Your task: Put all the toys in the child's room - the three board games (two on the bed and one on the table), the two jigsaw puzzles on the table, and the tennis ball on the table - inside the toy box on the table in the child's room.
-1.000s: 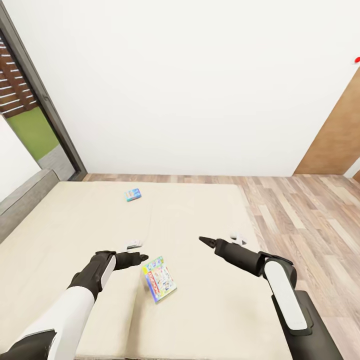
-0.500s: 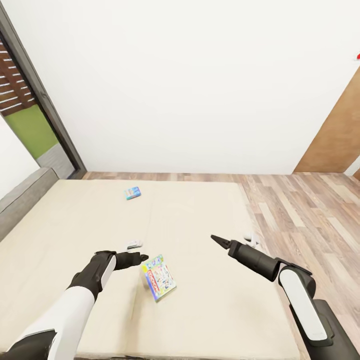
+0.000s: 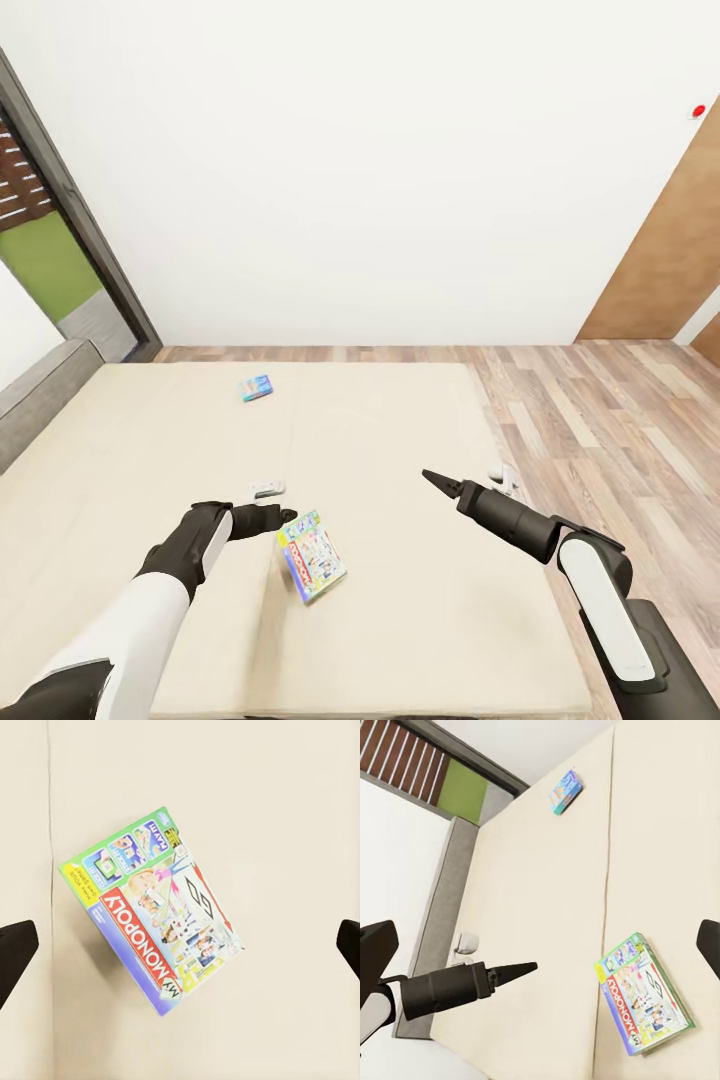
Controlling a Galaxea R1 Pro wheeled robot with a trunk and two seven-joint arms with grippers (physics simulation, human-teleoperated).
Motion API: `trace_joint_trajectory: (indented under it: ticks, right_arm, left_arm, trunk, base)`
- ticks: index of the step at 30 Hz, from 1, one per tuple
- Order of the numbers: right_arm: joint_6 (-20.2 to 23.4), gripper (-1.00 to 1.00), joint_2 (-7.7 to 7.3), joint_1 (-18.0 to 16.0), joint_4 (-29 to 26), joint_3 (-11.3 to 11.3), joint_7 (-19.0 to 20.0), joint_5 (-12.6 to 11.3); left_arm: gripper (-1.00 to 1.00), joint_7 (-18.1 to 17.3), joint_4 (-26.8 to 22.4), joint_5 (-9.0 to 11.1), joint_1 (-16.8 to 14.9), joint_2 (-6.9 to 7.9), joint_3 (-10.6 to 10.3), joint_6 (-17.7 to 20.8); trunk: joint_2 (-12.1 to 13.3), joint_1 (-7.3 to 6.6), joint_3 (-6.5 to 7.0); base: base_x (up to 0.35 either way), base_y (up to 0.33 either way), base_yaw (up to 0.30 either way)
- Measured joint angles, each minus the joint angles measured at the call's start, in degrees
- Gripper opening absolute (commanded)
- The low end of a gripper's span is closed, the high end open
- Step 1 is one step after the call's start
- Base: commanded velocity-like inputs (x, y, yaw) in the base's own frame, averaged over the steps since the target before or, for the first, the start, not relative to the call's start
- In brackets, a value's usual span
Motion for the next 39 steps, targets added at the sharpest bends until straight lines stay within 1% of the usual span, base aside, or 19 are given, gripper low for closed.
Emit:
trace_joint_trajectory:
  ticks: [15,39]
  right_arm:
    - [0.0,1.00,0.06,0.0,-0.1,0.0,0.0,0.0]
    - [0.0,1.00,0.09,0.0,0.0,0.1,-0.2,0.1]
  left_arm:
    - [1.00,0.0,0.0,0.0,0.0,0.00,0.0,0.0]
    - [1.00,0.0,0.0,0.0,0.0,-0.02,0.0,0.0]
  trunk:
    - [0.0,0.00,-0.10]
    - [0.0,0.00,-2.25]
  base:
    - [0.000,0.000,0.000]
    - [0.000,0.000,0.000]
